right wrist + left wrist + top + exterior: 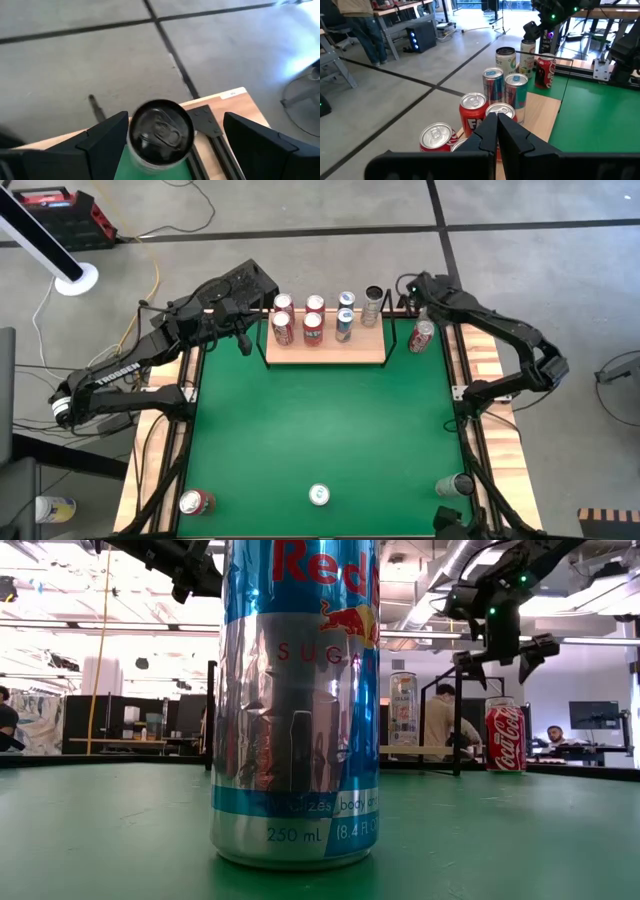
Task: Place canned beverage on shelf
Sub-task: Put the top white soda can on the shelf
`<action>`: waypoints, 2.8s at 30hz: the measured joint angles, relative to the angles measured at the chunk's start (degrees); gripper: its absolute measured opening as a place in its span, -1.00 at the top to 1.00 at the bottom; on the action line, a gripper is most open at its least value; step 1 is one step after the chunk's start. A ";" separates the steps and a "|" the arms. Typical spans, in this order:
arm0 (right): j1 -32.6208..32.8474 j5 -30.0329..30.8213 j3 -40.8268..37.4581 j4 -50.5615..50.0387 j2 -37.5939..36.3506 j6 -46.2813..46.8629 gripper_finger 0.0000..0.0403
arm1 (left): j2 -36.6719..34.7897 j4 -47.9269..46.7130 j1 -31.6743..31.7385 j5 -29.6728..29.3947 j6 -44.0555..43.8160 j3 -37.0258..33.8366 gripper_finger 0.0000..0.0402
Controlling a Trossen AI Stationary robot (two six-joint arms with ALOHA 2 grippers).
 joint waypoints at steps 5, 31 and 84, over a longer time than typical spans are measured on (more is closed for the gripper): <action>1.59 3.35 -4.05 4.04 0.00 3.25 -0.74 | 0.00 -0.08 0.00 -0.01 -0.04 0.00 1.00; -0.12 -1.12 -7.81 13.74 7.16 2.74 -0.74 | 0.00 0.26 0.00 0.34 -0.47 -0.02 1.00; 37.05 5.45 18.09 13.94 -2.60 -19.03 -0.37 | -0.02 -1.65 0.00 0.46 3.18 -0.07 1.00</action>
